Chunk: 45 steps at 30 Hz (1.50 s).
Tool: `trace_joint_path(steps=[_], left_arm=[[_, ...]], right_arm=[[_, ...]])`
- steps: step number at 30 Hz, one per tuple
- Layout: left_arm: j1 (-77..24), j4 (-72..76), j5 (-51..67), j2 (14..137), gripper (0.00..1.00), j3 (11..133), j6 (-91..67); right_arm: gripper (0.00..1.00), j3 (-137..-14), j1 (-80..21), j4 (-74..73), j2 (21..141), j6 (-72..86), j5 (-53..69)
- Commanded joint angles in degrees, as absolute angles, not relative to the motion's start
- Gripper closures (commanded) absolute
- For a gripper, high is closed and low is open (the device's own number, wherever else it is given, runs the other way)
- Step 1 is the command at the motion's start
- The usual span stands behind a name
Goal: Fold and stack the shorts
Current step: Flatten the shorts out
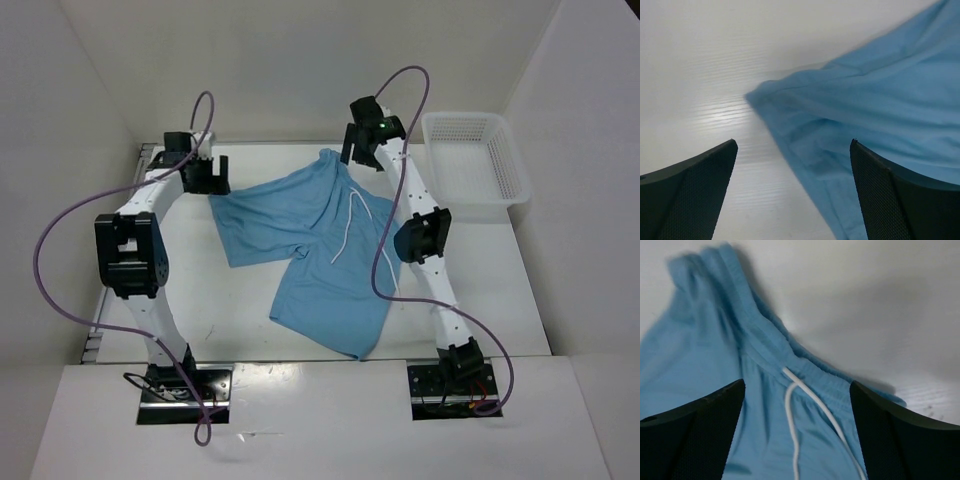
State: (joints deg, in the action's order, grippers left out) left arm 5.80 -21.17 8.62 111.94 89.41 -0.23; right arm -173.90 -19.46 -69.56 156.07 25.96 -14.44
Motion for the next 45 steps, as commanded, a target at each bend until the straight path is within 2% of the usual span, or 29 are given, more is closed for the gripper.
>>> trace_joint_path(steps=[1, 2, 3, 4, 6, 7, 8, 9, 10, 14, 21, 28, 34, 35, 37, 39, 41, 45], left_arm=[[2.5, -18.6, 12.5, 110.5, 0.0, 86.8, 0.0], [1.7, -18.1, 13.8, 110.5, 0.0, 85.9, 0.0], [0.8, -17.6, 14.8, 110.5, 0.0, 85.9, 0.0], [0.3, -17.1, 15.5, 110.5, 0.0, 85.3, 0.0], [-1.0, -16.5, 14.3, 109.1, 0.0, 84.5, 0.0], [-2.2, -15.9, 13.6, 108.6, 0.0, 83.6, 0.0], [-2.7, -15.9, 13.1, 107.8, 0.0, 83.6, 0.0], [-2.7, -15.3, 13.1, 107.8, 0.0, 82.9, 0.0], [-3.8, -15.3, 12.0, 107.8, 0.0, 82.9, 0.0], [-6.5, -14.2, 10.6, 109.5, 0.0, 83.4, 0.0], [-7.9, -12.5, 11.9, 114.2, 0.0, 83.9, 0.0], [-8.5, -11.2, 12.7, 115.3, 0.0, 79.3, 0.0], [-9.6, -11.2, 13.4, 117.9, 0.0, 80.1, 0.0], [-9.6, -11.7, 14.2, 118.5, 0.0, 80.9, 0.0], [-10.1, -11.7, 15.6, 118.5, 0.0, 81.5, 0.0], [-11.2, -12.4, 15.6, 118.5, 0.0, 82.1, 0.0], [-11.2, -13.2, 16.3, 116.6, 0.0, 83.0, 0.0], [-13.8, -17.1, 17.0, 112.8, 0.0, 83.0, 0.0]], right_arm=[[0.12, -165.8, -19.2, -74.8, 151.4, 25.5, -15.5], [0.16, -162.9, -19.2, -74.8, 150.0, 25.5, -16.9], [0.31, -159.1, -19.2, -74.3, 145.5, 25.5, -19.1], [0.34, -147.5, -19.2, -70.8, 142.0, 25.5, -21.6], [0.34, -130.6, -18.4, -60.4, 132.0, 25.5, -23.7], [0.29, -113.8, -15.8, -46.9, 120.8, 25.5, -19.3], [0.25, -106.6, -14.3, -40.4, 116.0, 25.5, -13.5], [0.25, -101.8, -13.7, -36.0, 112.7, 26.2, -7.3], [0.23, -99.2, -13.7, -33.9, 110.8, 26.2, -7.2], [0.19, -103.5, -16.6, -32.4, 117.9, 25.7, -7.7], [0.19, -109.9, -17.3, -27.6, 128.1, 27.4, -3.3], [0.21, -105.9, -16.2, -26.5, 131.3, 30.8, -3.2], [0.24, -89.9, -10.4, -23.5, 124.9, 39.3, -6.6], [0.34, -84.3, -9.8, -22.3, 123.2, 40.2, -6.6], [0.33, -77.2, -7.7, -18.7, 116.8, 43.7, -6.3], [0.37, -76.4, -7.7, -21.5, 112.8, 45.3, -10.1], [0.35, -74.4, -7.7, -26.4, 110.4, 45.9, -12.6], [0.33, -67.6, -6.4, -24.8, 103.5, 47.5, -12.0]])
